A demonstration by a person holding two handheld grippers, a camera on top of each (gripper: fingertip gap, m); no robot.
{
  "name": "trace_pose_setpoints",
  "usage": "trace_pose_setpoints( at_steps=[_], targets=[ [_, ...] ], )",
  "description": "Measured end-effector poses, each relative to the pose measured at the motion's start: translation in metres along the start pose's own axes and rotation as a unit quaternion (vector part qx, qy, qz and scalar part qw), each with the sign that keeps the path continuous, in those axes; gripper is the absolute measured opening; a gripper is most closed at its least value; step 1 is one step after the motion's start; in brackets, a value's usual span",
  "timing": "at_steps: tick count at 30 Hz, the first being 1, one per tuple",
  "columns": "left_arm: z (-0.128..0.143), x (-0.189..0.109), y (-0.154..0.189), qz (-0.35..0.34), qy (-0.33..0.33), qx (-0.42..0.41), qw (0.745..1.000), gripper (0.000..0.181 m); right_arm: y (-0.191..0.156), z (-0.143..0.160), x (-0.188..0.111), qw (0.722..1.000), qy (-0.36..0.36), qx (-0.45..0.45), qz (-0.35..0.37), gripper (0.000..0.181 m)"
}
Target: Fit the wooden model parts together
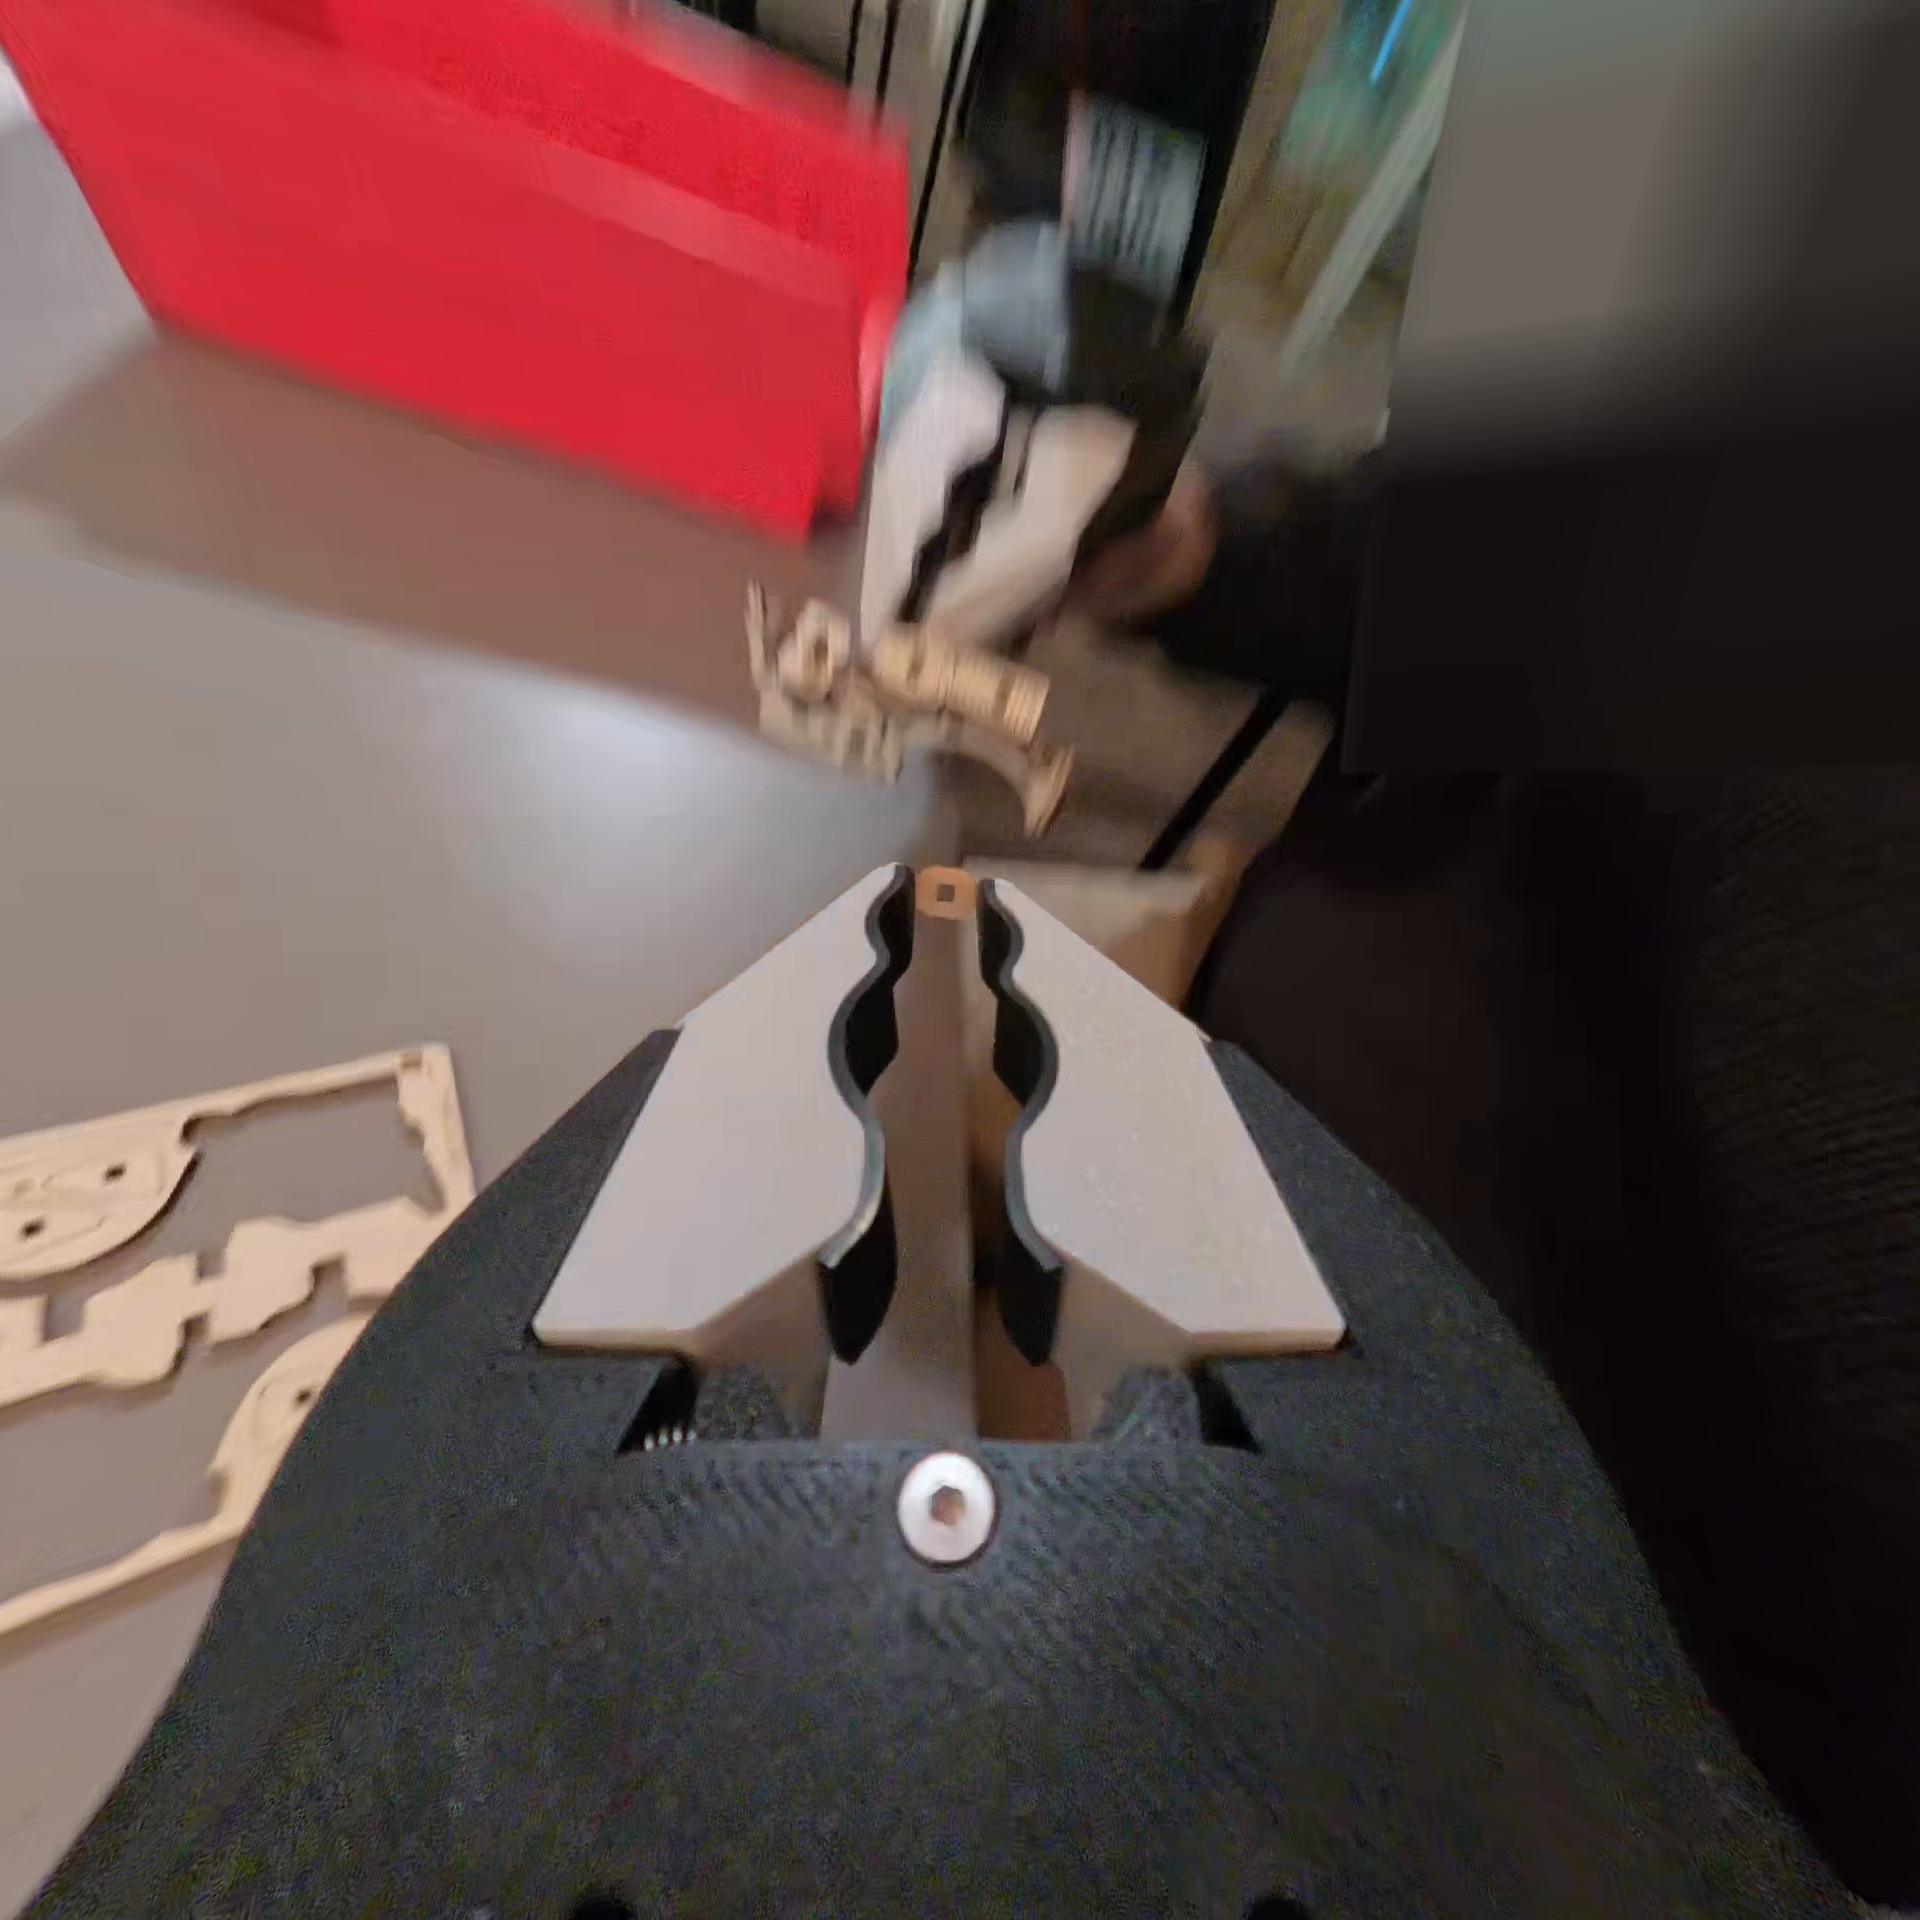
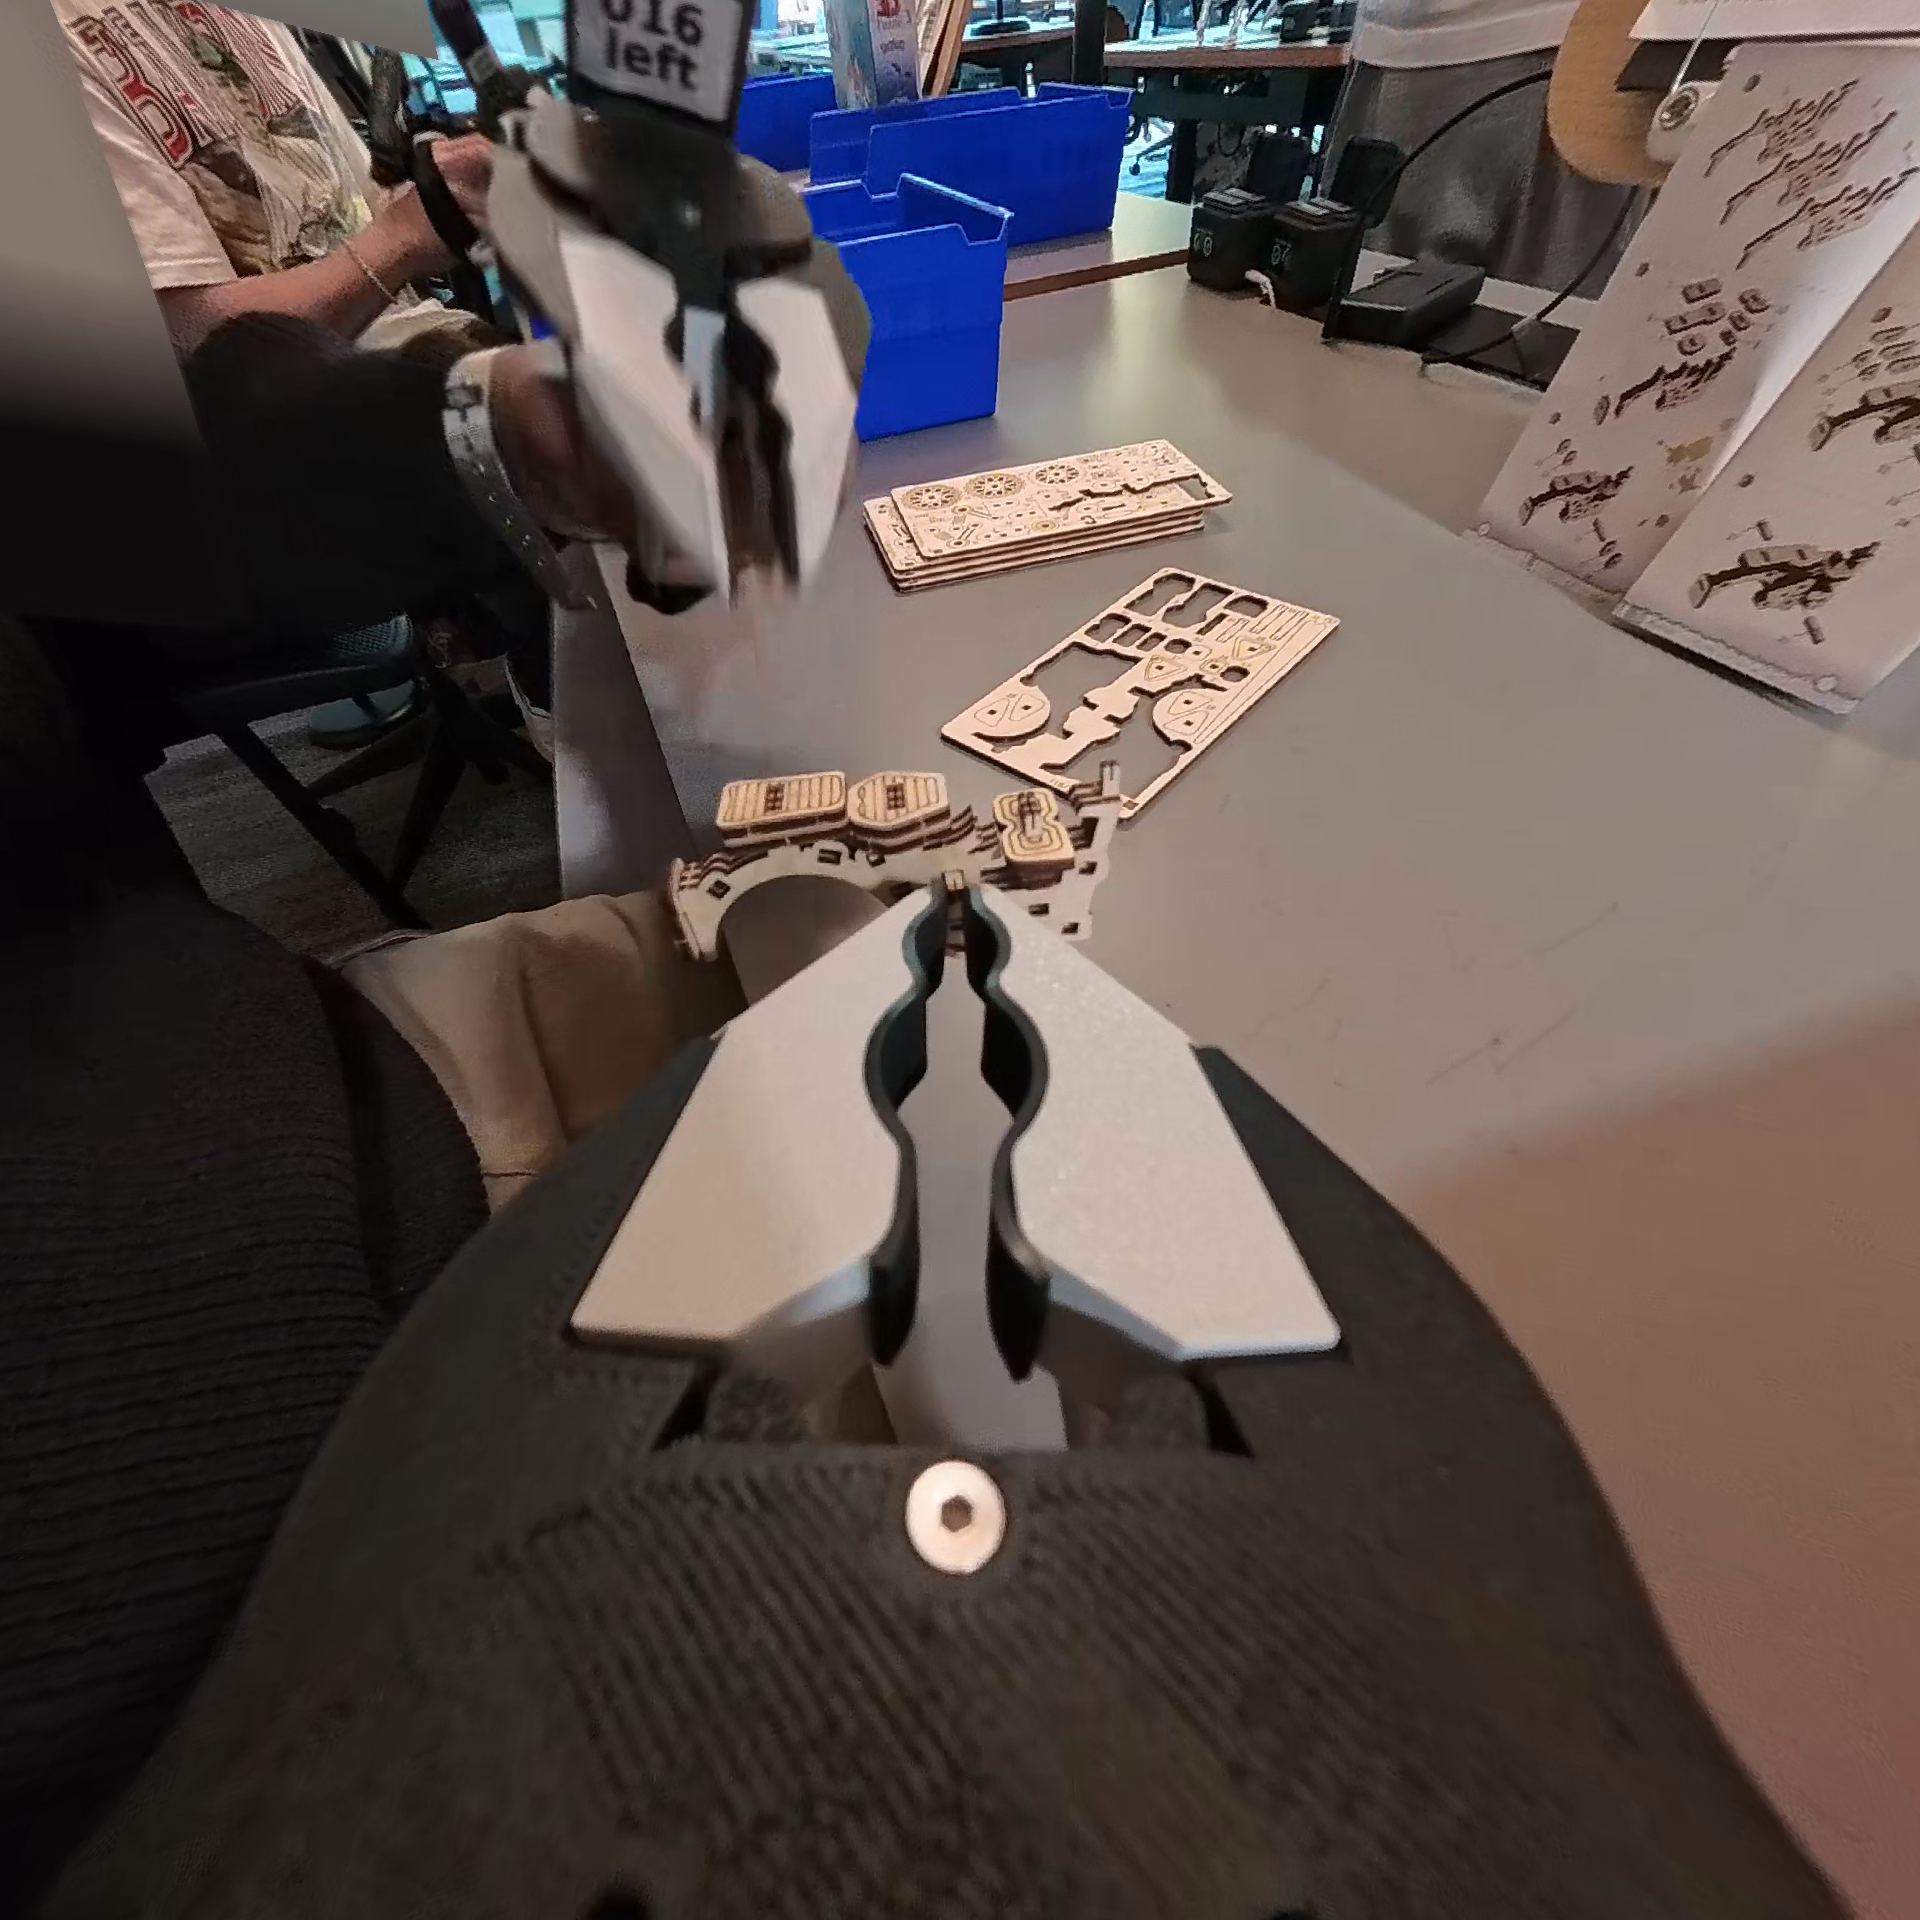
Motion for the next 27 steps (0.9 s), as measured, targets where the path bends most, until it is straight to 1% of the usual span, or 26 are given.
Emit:
trace_pose_setpoints(
  at_steps=[2,3,5,7,11,16,19,22,24,27],
  targets=[
    [-0.026,-0.022,-0.003,0.046,0.122,-0.061,0.99,0.01,0.0,-0.001,0.0,1.0,0.001,-0.001,-0.001,0.001],
    [-0.034,-0.032,-0.007,0.063,0.162,-0.085,0.981,0.01,-0.001,-0.001,0.0,1.0,0.002,-0.001,-0.001,0.001],
    [-0.041,-0.044,-0.01,0.093,0.211,-0.115,0.966,0.01,-0.001,-0.003,-0.001,1.0,0.006,-0.002,-0.001,0.001],
    [-0.043,-0.047,-0.009,0.112,0.232,-0.128,0.958,0.01,-0.002,-0.005,-0.003,1.0,0.012,-0.003,-0.001,0.001],
    [-0.047,-0.045,-0.006,0.138,0.248,-0.143,0.948,0.01,-0.002,-0.009,-0.006,1.0,0.023,0.0,-0.004,0.001],
    [-0.048,-0.04,-0.003,0.15,0.25,-0.15,0.945,0.01,-0.003,-0.011,-0.006,1.0,0.03,0.002,-0.009,0.001],
    [-0.047,-0.039,-0.005,0.146,0.249,-0.152,0.945,0.01,-0.003,-0.01,-0.006,1.0,0.029,0.003,-0.01,0.001],
    [-0.043,-0.036,-0.01,0.123,0.233,-0.153,0.952,0.01,-0.003,-0.01,-0.005,1.0,0.027,0.005,-0.01,0.001],
    [-0.038,-0.032,-0.013,0.102,0.21,-0.151,0.961,0.01,-0.003,-0.009,-0.005,1.0,0.025,0.006,-0.01,0.001],
    [-0.026,-0.025,-0.013,0.05,0.159,-0.137,0.976,0.01,-0.003,-0.008,-0.005,1.0,0.022,0.008,-0.01,0.001]
  ],
)
Point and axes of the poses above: each gripper's, where its closed fingertips meet, x out along the fingers, z out of its underside, y = z × x across the jaws, the point moved 3 cm from there along -x, back along the fingers, and after that the axes turned 5 degrees about -z, right-handed, at the moved point
